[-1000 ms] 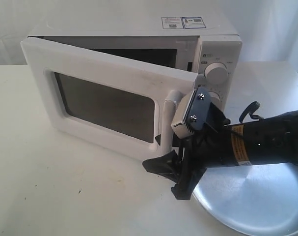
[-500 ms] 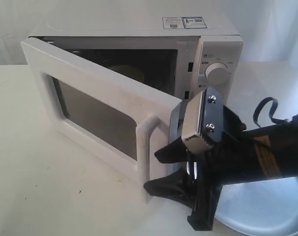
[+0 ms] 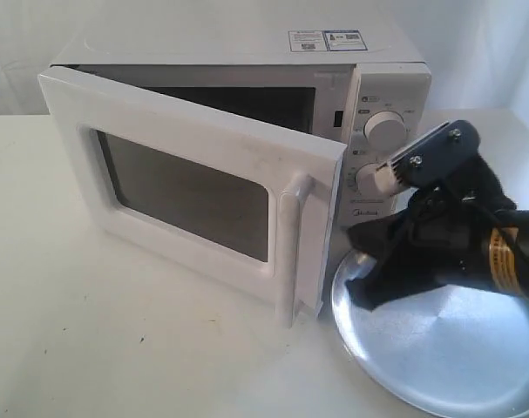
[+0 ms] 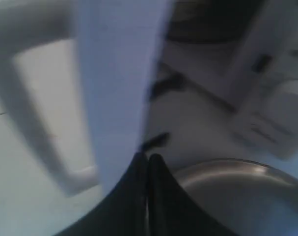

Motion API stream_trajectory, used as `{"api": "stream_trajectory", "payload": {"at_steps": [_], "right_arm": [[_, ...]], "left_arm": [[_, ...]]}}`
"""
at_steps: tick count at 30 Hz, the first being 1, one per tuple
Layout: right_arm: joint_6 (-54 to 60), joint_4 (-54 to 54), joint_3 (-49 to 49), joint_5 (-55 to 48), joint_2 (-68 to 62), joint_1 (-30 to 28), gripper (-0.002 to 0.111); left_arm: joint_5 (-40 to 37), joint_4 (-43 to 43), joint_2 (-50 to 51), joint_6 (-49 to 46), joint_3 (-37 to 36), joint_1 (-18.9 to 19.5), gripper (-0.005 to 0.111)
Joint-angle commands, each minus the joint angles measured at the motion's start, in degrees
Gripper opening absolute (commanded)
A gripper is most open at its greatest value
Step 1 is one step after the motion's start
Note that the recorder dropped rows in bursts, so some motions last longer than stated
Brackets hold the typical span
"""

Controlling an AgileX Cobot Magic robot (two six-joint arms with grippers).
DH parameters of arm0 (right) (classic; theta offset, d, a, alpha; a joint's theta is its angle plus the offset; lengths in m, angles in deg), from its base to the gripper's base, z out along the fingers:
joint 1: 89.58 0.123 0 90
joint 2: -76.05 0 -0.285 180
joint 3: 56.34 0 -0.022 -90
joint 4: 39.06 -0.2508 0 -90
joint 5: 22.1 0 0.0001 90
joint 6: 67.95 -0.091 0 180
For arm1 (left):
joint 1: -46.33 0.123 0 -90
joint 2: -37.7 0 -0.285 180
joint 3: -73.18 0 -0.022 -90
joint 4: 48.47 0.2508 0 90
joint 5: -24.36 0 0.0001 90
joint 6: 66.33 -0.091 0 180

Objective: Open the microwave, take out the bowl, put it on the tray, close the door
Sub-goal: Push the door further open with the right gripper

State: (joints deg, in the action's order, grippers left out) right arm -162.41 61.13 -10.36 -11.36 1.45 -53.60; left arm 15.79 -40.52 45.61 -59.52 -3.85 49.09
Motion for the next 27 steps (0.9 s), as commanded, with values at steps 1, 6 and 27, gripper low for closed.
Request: {"api": "stream_trajectory", "payload": {"at_steps": [1,6,27], "right_arm": [[-1.06,-0.24,0.43,-13.3,0.33,-0.18,0.0],[2.69,-0.24,-3.3,-8.21,-0.44,-0.05,0.0],[14.96,-0.24,-11.01,36.75,-6.24,-0.05,0.0]], "left_arm": [[0.07,-0.21,-0.12,0.33,-0.19,-0.05,0.0],[0.07,-0.21,-0.12,0.33,-0.19,-0.05,0.0],[0.07,-0.21,-0.12,0.33,-0.19,-0.05,0.0]]}}
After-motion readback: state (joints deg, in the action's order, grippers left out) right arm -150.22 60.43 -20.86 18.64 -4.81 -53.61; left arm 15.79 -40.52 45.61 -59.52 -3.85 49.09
